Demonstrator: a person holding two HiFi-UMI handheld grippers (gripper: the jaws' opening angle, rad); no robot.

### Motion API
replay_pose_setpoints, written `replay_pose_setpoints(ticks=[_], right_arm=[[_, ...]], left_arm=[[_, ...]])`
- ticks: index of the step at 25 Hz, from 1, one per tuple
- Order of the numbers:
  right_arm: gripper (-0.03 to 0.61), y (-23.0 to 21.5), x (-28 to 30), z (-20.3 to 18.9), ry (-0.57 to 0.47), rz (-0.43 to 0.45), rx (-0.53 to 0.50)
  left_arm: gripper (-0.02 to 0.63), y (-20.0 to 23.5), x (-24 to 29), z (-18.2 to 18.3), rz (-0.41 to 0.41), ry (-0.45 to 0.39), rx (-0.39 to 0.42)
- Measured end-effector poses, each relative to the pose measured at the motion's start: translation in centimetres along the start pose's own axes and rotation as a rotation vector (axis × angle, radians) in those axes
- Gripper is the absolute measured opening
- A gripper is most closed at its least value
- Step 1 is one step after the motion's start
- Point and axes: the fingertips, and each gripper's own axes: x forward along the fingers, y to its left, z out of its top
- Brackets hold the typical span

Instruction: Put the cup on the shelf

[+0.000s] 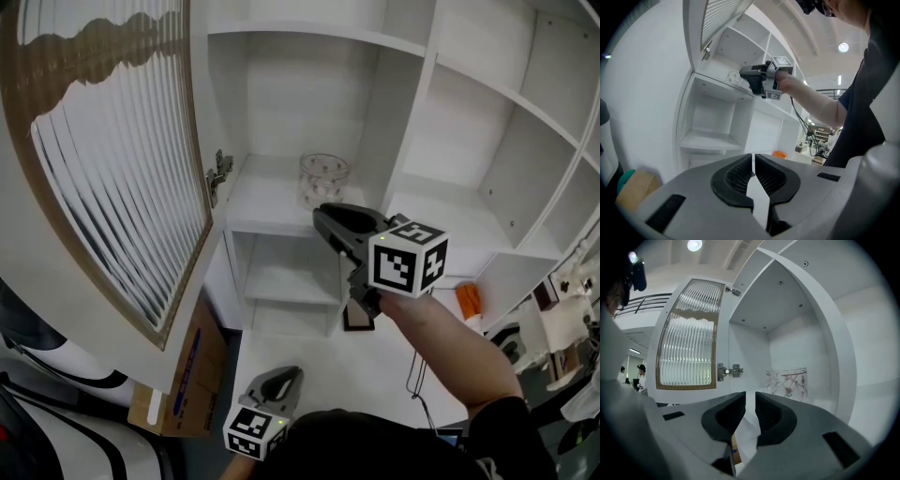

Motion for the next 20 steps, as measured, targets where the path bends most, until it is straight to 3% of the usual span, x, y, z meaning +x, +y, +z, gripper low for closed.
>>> replay_pose_setpoints(ticks=[6,10,16,20], right_arm=[[0.025,0.5,-0.8,-1.0,-0.023,0.001,0.001],[0.026,2.7,-3.4,-1.9,-0.077,0.025,-0.067],[0.025,8.1,-9.5,-3.8,-0.143,0.160,-0.210],[0.025,10.5,-13.8,-6.4,-0.161,0.274,-0.172]], left_arm=[[0.029,-0.7,-0.6,-0.5,0.019,0.013,0.006],[0.029,-1.8,-1.2,-1.1,0.036,0.028,0.002],[0.029,-3.8,-1.8,-2.2,0.072,0.057,-0.011],[0.029,-5.7,-1.3,-2.7,0.082,0.071,-0.019]])
